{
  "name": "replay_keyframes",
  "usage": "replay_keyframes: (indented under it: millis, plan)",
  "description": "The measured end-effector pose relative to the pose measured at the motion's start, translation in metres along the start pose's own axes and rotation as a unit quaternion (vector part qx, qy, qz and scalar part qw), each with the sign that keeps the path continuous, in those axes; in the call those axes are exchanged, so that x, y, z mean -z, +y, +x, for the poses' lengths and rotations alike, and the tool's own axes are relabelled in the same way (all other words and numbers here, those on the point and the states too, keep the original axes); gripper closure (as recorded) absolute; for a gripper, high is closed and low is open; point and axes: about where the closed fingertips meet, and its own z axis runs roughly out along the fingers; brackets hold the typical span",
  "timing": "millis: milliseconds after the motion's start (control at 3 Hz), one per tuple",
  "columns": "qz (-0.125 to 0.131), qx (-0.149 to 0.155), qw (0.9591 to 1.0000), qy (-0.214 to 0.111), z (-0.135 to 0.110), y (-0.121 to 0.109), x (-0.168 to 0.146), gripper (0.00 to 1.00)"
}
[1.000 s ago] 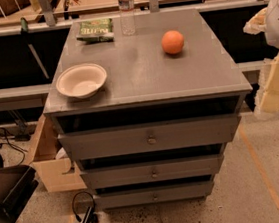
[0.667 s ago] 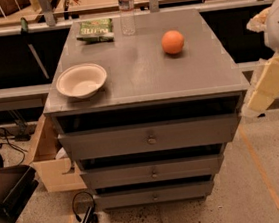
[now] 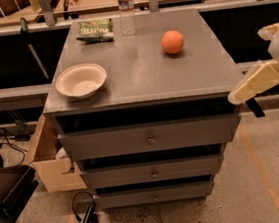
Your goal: Place orange into paper bowl
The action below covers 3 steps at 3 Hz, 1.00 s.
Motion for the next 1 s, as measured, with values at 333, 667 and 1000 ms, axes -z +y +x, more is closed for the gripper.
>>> replay_keyframes:
  millis: [333, 667, 1000]
  plan:
    - [0.037, -0.024, 0.9918, -0.120, -0.028, -0.062, -0.032, 0.00]
    - [0.093, -0.044, 0.9695, -0.222, -0.060, -0.125, -0.048, 0.00]
    - [0.117, -0.051, 0.9626, -0.239, -0.064, -0.144, -0.048, 0.00]
